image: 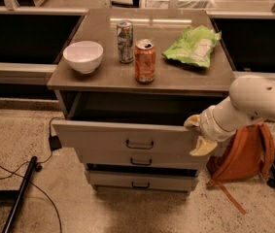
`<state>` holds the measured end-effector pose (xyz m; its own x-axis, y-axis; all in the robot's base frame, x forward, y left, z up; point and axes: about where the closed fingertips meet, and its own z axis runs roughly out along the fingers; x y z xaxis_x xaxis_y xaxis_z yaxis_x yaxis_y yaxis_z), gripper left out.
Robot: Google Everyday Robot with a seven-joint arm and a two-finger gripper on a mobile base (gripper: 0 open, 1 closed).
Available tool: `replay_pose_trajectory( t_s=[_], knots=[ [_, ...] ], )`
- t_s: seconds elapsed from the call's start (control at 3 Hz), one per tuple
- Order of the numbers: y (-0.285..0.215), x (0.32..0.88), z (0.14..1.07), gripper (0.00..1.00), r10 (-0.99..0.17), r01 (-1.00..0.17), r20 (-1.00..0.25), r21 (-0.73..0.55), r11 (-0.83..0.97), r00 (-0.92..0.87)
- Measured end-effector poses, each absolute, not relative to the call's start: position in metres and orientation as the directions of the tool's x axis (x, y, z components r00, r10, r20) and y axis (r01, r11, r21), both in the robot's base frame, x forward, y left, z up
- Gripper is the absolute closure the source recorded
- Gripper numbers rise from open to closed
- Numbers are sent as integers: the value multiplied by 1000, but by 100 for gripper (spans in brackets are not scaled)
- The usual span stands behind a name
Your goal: Open top drawer
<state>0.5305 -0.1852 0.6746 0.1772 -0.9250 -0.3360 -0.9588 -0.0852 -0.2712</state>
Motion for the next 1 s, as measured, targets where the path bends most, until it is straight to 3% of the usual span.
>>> replay_pose_trajectory(
  t_s=[0.67, 1.0],
  knots=[
    [-191, 460, 700, 40, -928, -980, -335, -161, -116, 165],
    [-188, 450, 723, 39, -929, -975, -323, -188, -121, 178]
  ],
)
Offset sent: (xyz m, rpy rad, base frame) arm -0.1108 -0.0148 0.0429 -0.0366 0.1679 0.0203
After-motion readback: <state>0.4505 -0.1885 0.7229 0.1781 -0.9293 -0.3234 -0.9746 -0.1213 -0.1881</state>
